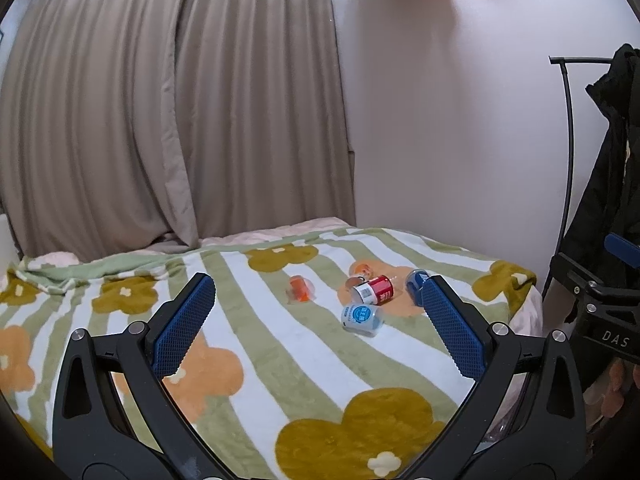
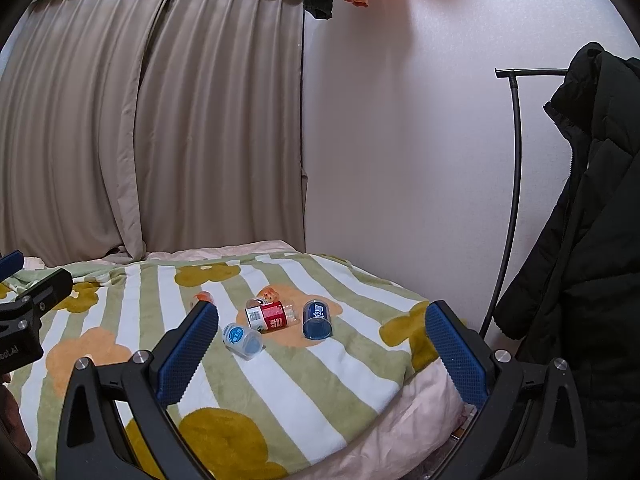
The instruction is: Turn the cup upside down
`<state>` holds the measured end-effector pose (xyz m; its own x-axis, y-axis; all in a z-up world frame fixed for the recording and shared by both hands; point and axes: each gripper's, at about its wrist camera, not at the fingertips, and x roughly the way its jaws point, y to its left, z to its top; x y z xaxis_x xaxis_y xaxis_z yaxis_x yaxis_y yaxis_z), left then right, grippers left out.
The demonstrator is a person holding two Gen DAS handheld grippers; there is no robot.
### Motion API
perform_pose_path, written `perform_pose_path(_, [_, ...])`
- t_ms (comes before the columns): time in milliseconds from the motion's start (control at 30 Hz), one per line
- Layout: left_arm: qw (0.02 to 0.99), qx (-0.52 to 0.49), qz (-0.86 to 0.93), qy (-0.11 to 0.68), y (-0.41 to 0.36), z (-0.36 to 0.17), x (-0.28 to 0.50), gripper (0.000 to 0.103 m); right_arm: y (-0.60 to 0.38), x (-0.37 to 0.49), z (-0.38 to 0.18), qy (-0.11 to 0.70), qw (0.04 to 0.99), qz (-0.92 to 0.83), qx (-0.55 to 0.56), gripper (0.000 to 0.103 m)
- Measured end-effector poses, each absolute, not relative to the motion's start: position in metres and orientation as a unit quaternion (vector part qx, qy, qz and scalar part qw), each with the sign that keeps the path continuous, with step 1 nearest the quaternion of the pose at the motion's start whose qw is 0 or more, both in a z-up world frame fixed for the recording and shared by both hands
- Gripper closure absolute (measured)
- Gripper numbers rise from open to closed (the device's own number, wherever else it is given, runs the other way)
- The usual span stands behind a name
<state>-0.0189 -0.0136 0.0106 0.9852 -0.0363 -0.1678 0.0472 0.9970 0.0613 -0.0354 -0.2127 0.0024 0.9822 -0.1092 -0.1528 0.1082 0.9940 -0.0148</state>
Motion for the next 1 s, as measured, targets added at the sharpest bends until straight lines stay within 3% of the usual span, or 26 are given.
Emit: perform_pose_path(1000, [0.994, 0.015, -0.035, 0.1, -0.0076, 0.0066, -0.0152, 0.0, -0.2109, -0.0363, -0.0036, 0.082, 0.995, -0.054, -0.005, 0.0])
